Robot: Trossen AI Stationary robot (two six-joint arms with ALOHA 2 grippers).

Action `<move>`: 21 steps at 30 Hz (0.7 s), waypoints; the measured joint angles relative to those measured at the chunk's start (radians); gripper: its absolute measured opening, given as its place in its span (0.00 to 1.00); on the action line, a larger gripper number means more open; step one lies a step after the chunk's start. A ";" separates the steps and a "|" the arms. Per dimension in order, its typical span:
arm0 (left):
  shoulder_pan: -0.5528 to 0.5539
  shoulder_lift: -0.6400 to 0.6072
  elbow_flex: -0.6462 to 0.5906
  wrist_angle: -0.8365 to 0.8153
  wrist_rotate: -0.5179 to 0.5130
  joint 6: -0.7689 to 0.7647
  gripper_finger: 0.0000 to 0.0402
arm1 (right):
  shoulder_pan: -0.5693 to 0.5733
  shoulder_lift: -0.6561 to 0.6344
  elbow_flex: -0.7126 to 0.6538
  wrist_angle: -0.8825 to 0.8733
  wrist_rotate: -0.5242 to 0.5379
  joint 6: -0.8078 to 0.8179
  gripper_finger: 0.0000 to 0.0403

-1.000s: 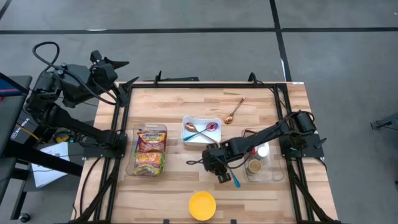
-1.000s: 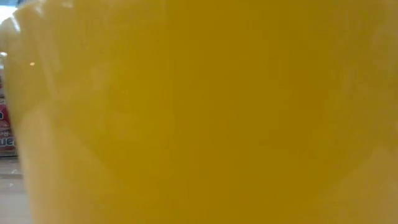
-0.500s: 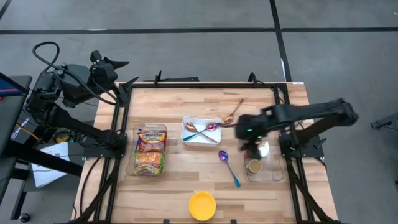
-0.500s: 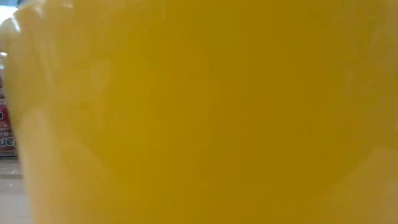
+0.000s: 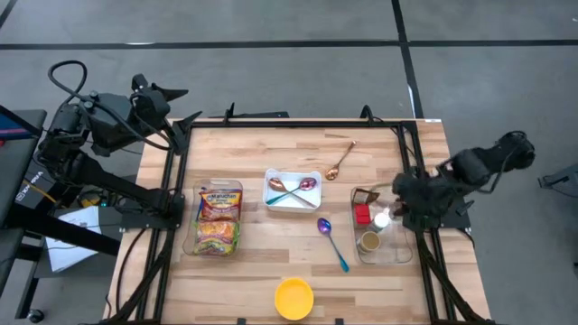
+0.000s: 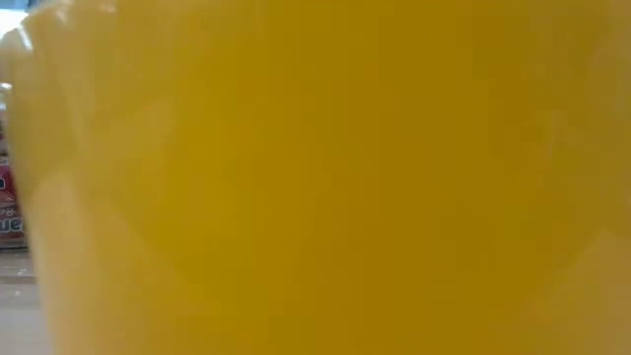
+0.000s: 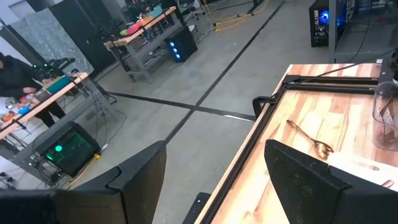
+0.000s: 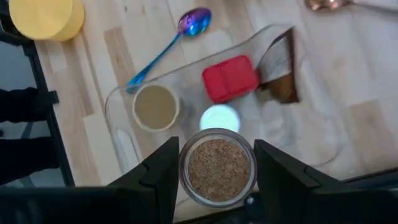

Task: Pick & Place Food Item
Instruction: Put the brown seasoning bottle into the right transparent bin

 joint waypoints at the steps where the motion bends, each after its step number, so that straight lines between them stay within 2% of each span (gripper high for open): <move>1: 0.000 0.000 0.000 0.000 0.000 -0.007 0.66 | 0.043 -0.003 -0.022 0.010 0.011 0.041 0.41; 5: 0.000 0.005 0.000 0.000 0.000 -0.030 0.66 | 0.226 -0.005 -0.145 0.089 0.034 0.204 0.41; 10: 0.000 0.010 0.000 0.004 -0.001 -0.034 0.66 | 0.415 0.005 -0.266 0.216 0.175 0.395 0.41; 16: 0.000 0.028 0.000 0.003 -0.011 -0.042 0.66 | 0.531 0.077 -0.381 0.288 0.225 0.547 0.41; 21: 0.000 0.040 0.000 0.004 -0.013 -0.046 0.66 | 0.580 0.132 -0.446 0.330 0.253 0.627 0.41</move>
